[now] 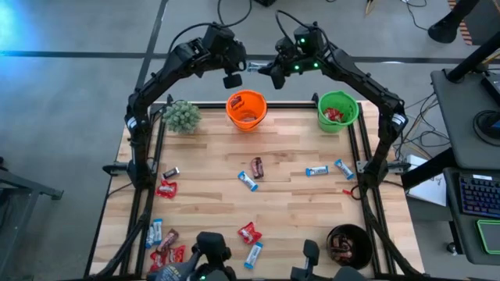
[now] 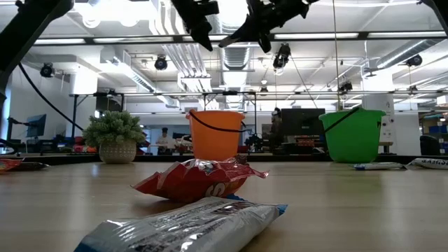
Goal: Organize candy in baskets
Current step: Put the white chocolate bar into the orange bucket
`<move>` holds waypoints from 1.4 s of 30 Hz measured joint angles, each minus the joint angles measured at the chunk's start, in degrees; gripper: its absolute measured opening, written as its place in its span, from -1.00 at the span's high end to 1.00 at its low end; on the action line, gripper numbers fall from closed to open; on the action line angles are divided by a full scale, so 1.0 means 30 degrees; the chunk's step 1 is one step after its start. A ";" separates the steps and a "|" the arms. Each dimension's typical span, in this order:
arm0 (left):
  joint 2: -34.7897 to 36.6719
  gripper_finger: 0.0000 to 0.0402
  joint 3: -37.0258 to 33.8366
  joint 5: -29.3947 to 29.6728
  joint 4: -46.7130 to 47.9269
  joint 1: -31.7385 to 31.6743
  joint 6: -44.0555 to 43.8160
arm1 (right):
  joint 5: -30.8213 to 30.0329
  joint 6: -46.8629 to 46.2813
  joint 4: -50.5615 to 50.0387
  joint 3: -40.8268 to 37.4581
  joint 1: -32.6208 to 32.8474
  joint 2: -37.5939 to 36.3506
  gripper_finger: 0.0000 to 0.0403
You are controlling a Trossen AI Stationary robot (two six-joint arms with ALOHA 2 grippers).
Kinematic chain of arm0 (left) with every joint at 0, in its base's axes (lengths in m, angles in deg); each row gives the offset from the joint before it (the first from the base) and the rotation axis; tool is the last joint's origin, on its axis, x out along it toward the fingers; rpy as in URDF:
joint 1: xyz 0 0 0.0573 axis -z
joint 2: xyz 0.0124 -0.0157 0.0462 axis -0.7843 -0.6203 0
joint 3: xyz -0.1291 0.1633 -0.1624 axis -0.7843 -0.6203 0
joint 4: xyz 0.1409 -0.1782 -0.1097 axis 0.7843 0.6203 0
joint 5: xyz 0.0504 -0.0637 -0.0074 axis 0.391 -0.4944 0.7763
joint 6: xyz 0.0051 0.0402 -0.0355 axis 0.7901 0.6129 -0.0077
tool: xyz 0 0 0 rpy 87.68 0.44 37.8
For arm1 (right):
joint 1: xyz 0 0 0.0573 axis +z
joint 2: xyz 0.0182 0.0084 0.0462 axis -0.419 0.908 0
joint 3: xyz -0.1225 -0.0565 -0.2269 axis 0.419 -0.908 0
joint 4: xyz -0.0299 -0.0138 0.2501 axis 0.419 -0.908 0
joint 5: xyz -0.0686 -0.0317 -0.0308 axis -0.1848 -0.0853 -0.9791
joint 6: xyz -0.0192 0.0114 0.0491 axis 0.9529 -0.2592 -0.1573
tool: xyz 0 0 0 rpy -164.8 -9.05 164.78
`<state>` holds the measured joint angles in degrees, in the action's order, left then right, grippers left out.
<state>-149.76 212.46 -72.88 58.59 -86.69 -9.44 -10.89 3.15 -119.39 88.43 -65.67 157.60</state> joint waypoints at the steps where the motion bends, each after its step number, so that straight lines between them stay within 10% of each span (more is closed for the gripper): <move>1: 0.0075 0.51 0.0000 0.0351 0.0000 0.0000 0.0180 | 0.0005 -0.0007 0.0047 -0.0143 0.0013 0.0000 0.93; 29: 0.1599 0.51 0.0000 0.0497 0.1306 -0.0066 0.0619 | 0.1782 -0.2130 0.2704 -0.1469 0.1014 0.2875 0.90; 42: 0.1599 0.51 0.0000 0.0490 0.1472 -0.0146 0.0864 | 0.0946 -0.2296 0.2709 -0.1462 0.1048 0.2798 0.44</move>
<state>-144.96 212.46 -71.41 63.01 -87.12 -6.84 -8.06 -3.74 -111.26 84.05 -62.53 165.99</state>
